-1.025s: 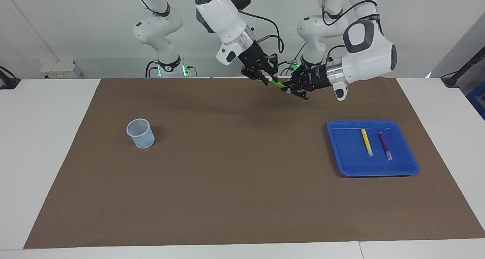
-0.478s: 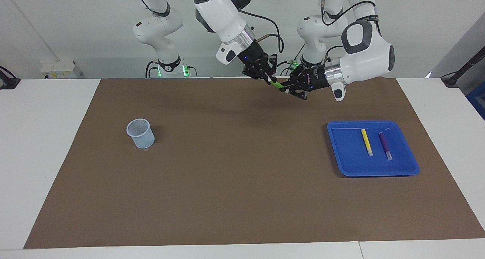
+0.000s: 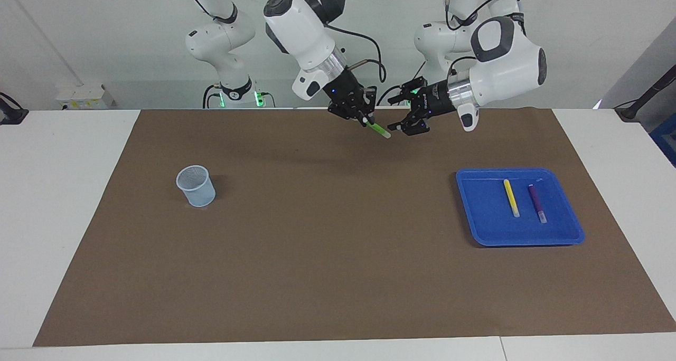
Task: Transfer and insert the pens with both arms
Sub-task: 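Close the right gripper on the pen while the left gripper opens, then insert the green pen into the cup with the right gripper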
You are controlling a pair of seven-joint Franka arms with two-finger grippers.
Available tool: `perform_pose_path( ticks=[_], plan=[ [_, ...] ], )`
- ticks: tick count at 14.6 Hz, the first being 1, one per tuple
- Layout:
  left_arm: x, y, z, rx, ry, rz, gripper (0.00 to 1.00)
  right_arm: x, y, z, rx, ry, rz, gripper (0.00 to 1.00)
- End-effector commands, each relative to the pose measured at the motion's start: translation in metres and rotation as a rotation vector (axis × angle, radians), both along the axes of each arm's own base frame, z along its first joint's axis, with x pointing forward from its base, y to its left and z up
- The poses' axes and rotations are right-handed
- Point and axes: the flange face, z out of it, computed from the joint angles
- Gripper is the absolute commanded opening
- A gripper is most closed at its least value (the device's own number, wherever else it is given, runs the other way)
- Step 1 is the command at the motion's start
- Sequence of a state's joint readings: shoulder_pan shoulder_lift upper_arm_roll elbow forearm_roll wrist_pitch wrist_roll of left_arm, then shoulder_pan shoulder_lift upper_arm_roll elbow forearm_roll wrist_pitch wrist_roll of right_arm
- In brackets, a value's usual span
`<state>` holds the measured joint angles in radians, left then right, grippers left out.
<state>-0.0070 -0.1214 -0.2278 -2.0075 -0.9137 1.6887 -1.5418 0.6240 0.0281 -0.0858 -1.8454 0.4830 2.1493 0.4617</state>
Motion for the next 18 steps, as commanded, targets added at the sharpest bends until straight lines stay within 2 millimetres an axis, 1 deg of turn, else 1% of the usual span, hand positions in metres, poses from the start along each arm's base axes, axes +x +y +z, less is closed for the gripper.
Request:
perform_pose_path(
  ticks=[1, 2, 4, 5, 6, 7, 8, 9, 11, 12, 13, 14, 16, 17, 18],
  plan=[
    [-0.004, 0.011, -0.001, 0.009, -0.073, -0.038, 1.0, 0.014, -0.046, -0.006, -0.103, -0.014, 0.101, 0.0],
    [-0.005, 0.014, -0.001, 0.021, -0.107, -0.07, 1.0, 0.019, -0.068, -0.006, -0.179, -0.011, 0.169, 0.0],
    [-0.009, 0.02, -0.009, 0.044, -0.165, -0.13, 1.0, 0.025, -0.107, -0.001, -0.293, 0.001, 0.281, 0.0],
    [-0.01, 0.027, -0.014, 0.052, -0.204, -0.173, 1.0, 0.028, -0.129, -0.005, -0.35, 0.012, 0.336, 0.0],
    [-0.011, 0.037, -0.018, 0.06, -0.251, -0.218, 1.0, 0.029, -0.147, -0.007, -0.413, 0.011, 0.406, 0.0],
    [-0.014, 0.044, -0.025, 0.071, -0.319, -0.304, 1.0, 0.03, -0.167, -0.007, -0.486, 0.017, 0.475, 0.0],
    [-0.012, 0.058, -0.027, 0.083, -0.379, -0.364, 1.0, 0.03, -0.185, -0.009, -0.549, 0.026, 0.526, 0.0],
    [-0.009, 0.072, -0.028, 0.1, -0.432, -0.426, 1.0, 0.03, -0.199, -0.012, -0.606, 0.022, 0.573, 0.0],
    [-0.007, 0.093, -0.03, 0.103, -0.521, -0.553, 1.0, 0.032, -0.236, -0.017, -0.64, 0.03, 0.642, 0.0],
    [-0.006, 0.105, -0.031, 0.095, -0.552, -0.603, 1.0, 0.031, -0.249, -0.024, -0.648, 0.033, 0.698, 0.0],
    [-0.006, 0.112, -0.032, 0.086, -0.589, -0.65, 1.0, 0.031, -0.266, -0.03, -0.663, 0.031, 0.728, 0.0],
    [-0.005, 0.117, -0.034, 0.091, -0.634, -0.708, 1.0, 0.031, -0.279, -0.037, -0.67, 0.003, 0.738, 0.0],
    [-0.002, 0.129, -0.036, 0.131, -0.691, -0.826, 1.0, 0.027, -0.293, -0.051, -0.668, -0.014, 0.736, 0.0],
    [-0.001, 0.14, -0.037, 0.148, -0.717, -0.878, 1.0, 0.025, -0.293, -0.051, -0.668, -0.019, 0.737, 0.0],
    [0.001, 0.145, -0.038, 0.157, -0.752, -0.939, 1.0, 0.025, -0.295, -0.052, -0.668, -0.02, 0.736, 0.0]
  ],
)
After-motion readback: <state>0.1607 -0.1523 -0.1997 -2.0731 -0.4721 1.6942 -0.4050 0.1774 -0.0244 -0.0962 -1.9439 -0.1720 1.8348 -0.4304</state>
